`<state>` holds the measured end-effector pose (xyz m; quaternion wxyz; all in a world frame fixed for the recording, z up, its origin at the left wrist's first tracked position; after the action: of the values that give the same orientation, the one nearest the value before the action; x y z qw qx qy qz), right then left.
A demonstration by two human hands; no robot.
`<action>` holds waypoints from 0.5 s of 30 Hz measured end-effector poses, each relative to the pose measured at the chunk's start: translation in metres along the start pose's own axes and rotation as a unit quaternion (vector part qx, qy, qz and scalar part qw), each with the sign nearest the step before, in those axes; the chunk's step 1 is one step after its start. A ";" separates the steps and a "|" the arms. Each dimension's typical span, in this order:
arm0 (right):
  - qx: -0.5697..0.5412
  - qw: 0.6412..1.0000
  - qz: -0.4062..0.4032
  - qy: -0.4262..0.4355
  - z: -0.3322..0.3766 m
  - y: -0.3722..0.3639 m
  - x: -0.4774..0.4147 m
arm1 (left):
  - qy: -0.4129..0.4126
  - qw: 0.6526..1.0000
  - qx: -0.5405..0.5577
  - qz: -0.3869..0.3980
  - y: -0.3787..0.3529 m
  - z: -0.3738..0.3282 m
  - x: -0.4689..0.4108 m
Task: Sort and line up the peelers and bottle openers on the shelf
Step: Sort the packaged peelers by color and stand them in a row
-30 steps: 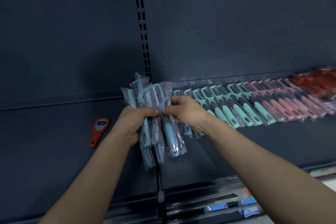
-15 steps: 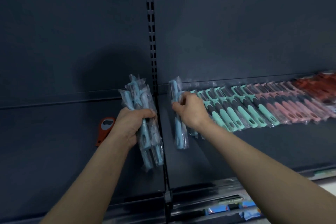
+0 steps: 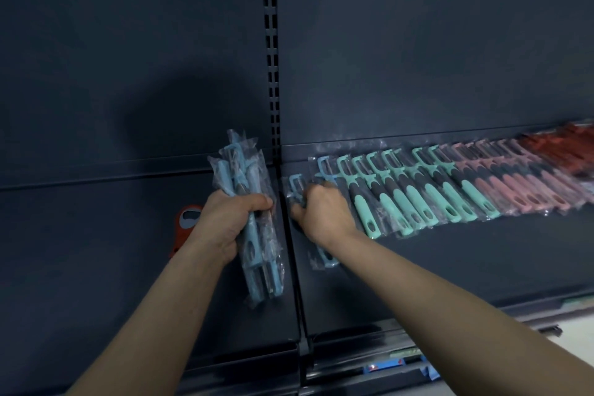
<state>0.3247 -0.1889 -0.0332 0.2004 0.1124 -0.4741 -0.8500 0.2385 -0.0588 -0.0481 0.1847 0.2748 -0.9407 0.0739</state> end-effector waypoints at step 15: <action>0.146 0.985 -0.075 0.043 -0.009 0.004 -0.022 | 0.006 1.000 -0.011 0.017 -0.006 -0.001 -0.004</action>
<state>0.3486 -0.1879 -0.0344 0.1377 0.2125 -0.5743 -0.7785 0.2450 -0.0617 -0.0486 0.1921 0.2562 -0.9449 0.0680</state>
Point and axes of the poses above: each hand's wrist, its own x-axis away from the middle knuckle, its own y-axis out of the back of the hand, z = x × y, the point moved 9 cm from there along -x, towards the middle knuckle, and after that the axes turned 6 degrees about -x, right-handed, at the moved point
